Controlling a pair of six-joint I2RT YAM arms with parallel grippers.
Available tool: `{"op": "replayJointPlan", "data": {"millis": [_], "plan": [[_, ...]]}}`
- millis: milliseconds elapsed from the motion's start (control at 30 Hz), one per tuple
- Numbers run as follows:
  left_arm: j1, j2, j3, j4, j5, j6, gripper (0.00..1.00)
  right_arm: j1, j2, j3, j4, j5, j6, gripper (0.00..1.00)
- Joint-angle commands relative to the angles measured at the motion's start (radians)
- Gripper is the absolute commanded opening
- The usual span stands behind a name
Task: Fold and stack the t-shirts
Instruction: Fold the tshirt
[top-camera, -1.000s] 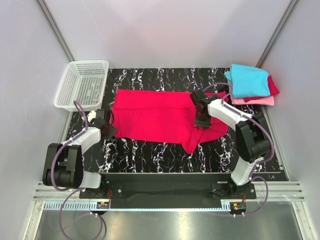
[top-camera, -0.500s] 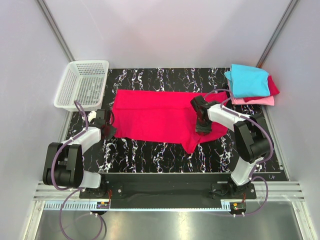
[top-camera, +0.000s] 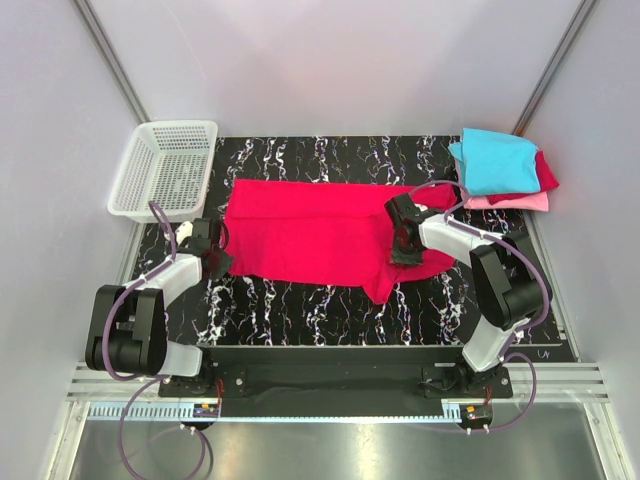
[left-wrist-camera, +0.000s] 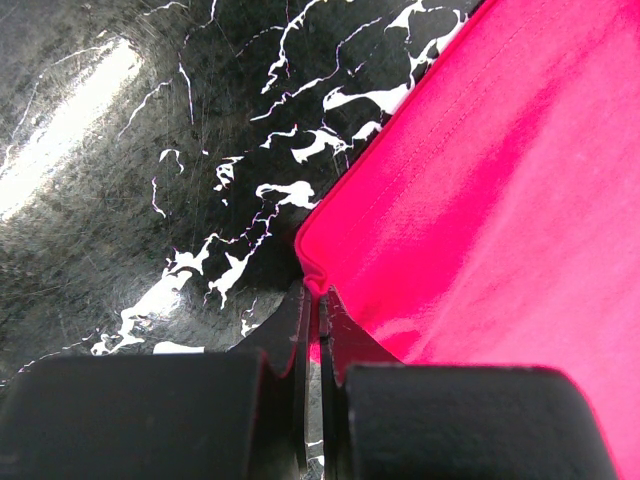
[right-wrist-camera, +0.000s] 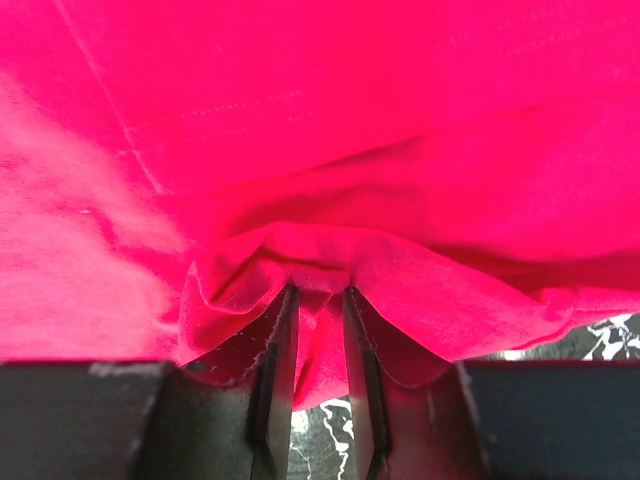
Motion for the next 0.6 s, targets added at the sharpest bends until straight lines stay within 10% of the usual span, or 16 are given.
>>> {"op": "replayJointPlan", "data": {"millis": [0, 567], "plan": [[-0.006, 0.001, 0.02, 0.028, 0.016, 0.013, 0.0, -0.004, -0.013, 0.001, 0.061, 0.015, -0.04, 0.31], [-0.007, 0.013, 0.024, 0.031, 0.017, 0.014, 0.0, -0.003, -0.024, 0.039, 0.018, 0.107, -0.081, 0.31]]}}
